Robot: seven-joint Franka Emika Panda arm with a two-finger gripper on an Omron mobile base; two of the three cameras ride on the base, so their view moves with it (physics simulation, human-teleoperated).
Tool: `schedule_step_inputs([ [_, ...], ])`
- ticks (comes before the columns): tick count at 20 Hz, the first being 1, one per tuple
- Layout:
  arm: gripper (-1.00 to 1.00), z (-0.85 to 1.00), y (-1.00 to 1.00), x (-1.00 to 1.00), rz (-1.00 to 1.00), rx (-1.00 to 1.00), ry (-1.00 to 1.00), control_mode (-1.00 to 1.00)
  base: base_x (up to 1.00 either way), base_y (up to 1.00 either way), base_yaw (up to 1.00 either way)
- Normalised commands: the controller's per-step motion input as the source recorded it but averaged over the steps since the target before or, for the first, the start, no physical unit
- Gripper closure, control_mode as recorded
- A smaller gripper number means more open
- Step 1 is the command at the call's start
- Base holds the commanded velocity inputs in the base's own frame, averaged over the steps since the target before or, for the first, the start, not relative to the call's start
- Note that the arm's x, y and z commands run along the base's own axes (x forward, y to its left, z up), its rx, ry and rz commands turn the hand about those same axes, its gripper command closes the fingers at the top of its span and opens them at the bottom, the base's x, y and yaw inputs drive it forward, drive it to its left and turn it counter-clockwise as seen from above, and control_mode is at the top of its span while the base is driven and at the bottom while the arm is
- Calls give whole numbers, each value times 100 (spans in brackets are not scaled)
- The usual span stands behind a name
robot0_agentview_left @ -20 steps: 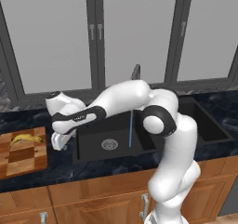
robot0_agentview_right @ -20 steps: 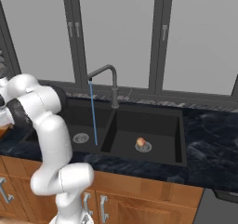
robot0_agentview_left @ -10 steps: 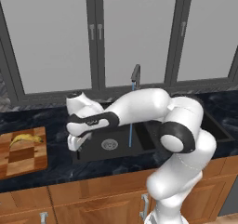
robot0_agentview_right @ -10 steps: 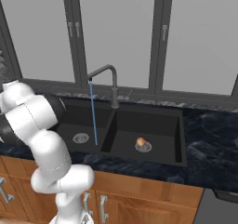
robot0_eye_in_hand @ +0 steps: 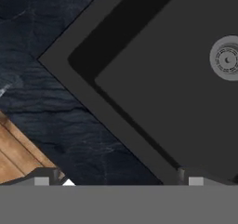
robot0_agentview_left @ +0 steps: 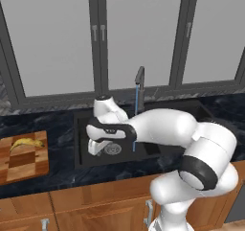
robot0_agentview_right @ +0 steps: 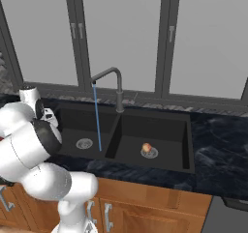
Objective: Pick the banana, peach from the sink and place them on the cutting board to airdry. Then turn off the sink faucet.
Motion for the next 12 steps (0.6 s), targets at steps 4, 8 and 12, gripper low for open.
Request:
schedule_step_inputs([
  [4, -100, 7, -56, -3, -19, 2, 4, -100, 0, 0, 0],
  [8, -100, 5, -52, 0, -20, 1, 5, -100, 0, 0, 0],
  [12, -100, 5, -49, 0, -21, 0, 7, -100, 0, 0, 0],
])
